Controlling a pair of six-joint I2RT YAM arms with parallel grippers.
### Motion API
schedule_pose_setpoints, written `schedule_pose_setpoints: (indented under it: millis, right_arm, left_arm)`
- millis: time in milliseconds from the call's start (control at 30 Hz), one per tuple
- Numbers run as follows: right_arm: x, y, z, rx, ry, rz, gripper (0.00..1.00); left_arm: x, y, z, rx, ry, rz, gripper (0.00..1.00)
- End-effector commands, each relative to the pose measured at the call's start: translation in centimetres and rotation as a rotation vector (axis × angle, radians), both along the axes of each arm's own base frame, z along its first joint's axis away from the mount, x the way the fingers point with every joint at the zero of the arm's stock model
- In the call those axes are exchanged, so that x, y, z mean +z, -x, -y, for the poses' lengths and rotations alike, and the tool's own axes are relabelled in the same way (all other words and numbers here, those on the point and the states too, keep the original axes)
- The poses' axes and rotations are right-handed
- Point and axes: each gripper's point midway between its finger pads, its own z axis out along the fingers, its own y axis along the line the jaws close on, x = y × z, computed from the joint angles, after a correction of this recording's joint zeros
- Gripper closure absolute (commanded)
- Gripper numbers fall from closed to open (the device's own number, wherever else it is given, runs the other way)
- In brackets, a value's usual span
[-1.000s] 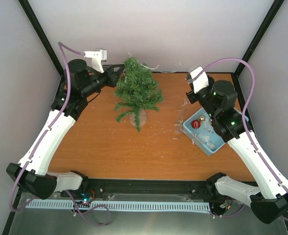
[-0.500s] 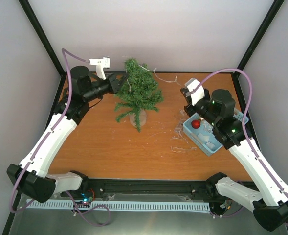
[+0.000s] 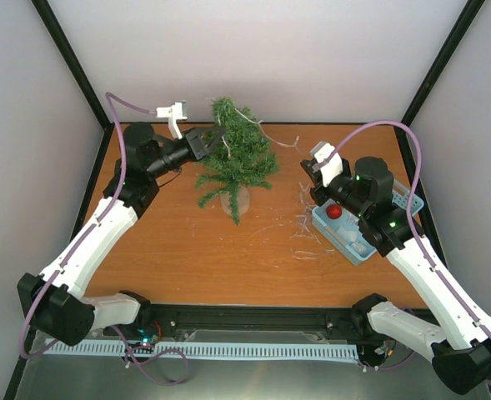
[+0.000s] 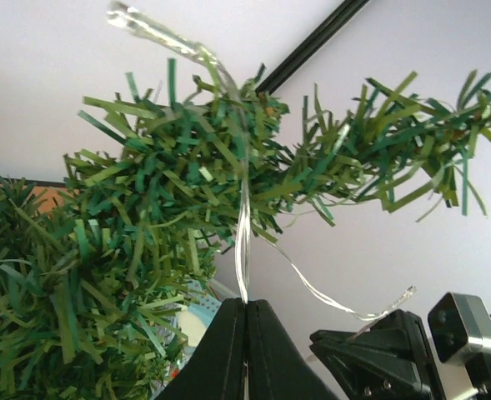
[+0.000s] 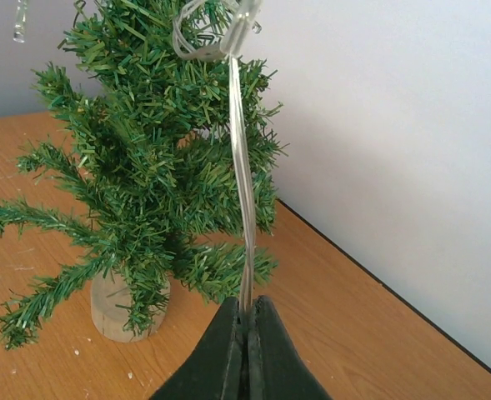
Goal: Decorate the small christmas tree
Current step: Wrap the decoration item around the Christmas tree.
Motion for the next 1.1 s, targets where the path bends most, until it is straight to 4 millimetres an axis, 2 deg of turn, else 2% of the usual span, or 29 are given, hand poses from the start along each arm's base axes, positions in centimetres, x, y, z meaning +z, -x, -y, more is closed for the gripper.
schedule_pose_setpoints:
  millis: [0,167,300,533,767,1067]
  right_arm:
    - [0.7,0.4,0.0,0.014,-0.036,0.02,0.97]
    - [0.6,0.6,-0.3,0.031,-0.047,0.013,0.97]
    - [0.2,1.2,-1.0,0.08,-0.063,-0.01,0.97]
    - [-1.3,1.5,-1.9,0.134,-0.08,-0.064,0.97]
    - [-1.3,1.6,-2.0,0.134,-0.081,-0.064,0.97]
    - [-1.0,2.1,-1.8,0.14,-0.093,-0.062,0.97]
  left_arm:
    - [2.2,-0.3,-0.9,0.047,0.119,0.035,0.99]
    - [1.7,-1.1,-0.5,0.039,0.167,0.006,0.99]
    - [0.6,-1.4,-0.4,0.045,0.144,-0.009,0.91]
    - [0.1,-0.3,-0.9,0.046,0.12,0.006,0.77]
    - [-0.7,0.6,-1.4,0.063,0.053,0.02,0.62]
    - [-0.2,1.8,-2.5,0.099,-0.015,0.067,0.56]
